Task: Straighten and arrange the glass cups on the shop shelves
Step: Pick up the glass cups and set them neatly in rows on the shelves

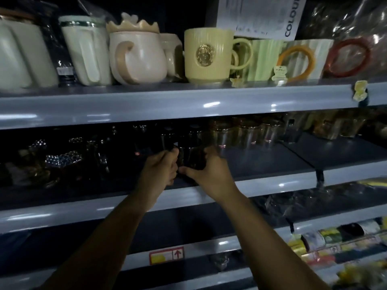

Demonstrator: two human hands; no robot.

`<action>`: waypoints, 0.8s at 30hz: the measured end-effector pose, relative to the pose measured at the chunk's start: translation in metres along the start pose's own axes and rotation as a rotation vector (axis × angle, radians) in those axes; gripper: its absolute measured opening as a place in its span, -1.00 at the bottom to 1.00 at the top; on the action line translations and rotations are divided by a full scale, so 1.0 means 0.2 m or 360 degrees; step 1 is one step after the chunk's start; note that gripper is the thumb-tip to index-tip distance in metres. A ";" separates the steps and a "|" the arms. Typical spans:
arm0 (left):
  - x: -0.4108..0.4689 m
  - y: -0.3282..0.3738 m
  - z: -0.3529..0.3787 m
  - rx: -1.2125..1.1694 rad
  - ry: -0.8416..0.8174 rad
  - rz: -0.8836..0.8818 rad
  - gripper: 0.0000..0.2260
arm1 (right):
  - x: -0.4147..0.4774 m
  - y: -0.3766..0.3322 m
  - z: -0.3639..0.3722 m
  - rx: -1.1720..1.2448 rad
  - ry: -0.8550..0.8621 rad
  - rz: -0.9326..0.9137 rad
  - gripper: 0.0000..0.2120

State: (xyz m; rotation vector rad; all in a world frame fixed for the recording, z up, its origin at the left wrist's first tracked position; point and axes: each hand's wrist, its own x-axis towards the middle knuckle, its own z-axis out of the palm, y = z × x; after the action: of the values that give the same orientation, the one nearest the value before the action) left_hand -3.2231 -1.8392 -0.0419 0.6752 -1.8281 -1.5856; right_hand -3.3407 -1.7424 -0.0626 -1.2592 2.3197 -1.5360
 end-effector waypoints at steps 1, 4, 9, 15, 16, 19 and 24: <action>0.01 0.00 -0.01 0.0074 0.0004 0.0030 -0.65 | 0.01 0.01 0.00 -0.0016 -0.0015 -0.0002 -0.45; 0.02 -0.01 -0.04 0.0307 0.0032 0.0138 -0.62 | 0.05 0.03 0.01 -0.0068 -0.0047 0.0000 -0.41; 0.06 -0.06 -0.11 0.0689 0.0162 0.0377 -0.70 | 0.06 0.06 0.05 -0.0199 0.0012 0.0010 -0.23; 0.10 -0.12 -0.12 0.0539 0.0119 0.0341 -0.81 | 0.05 0.03 0.06 -0.0381 0.0092 0.0013 -0.32; 0.11 -0.13 -0.12 0.0531 0.0109 0.0357 -0.84 | 0.05 0.03 0.07 -0.0424 0.0103 0.0006 -0.34; 0.12 -0.15 -0.12 0.0532 0.0071 0.0439 -0.93 | 0.06 0.04 0.08 -0.0589 0.0162 -0.0011 -0.34; 0.11 -0.16 -0.13 0.0521 0.0054 0.0484 -0.82 | 0.09 0.05 0.11 -0.0748 0.0215 0.0020 -0.36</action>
State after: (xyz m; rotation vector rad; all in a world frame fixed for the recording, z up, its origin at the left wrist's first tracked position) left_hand -3.2193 -1.8787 -0.0693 0.5281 -2.0740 -1.0861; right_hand -3.3470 -1.7695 -0.0756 -1.2491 2.8858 -1.1372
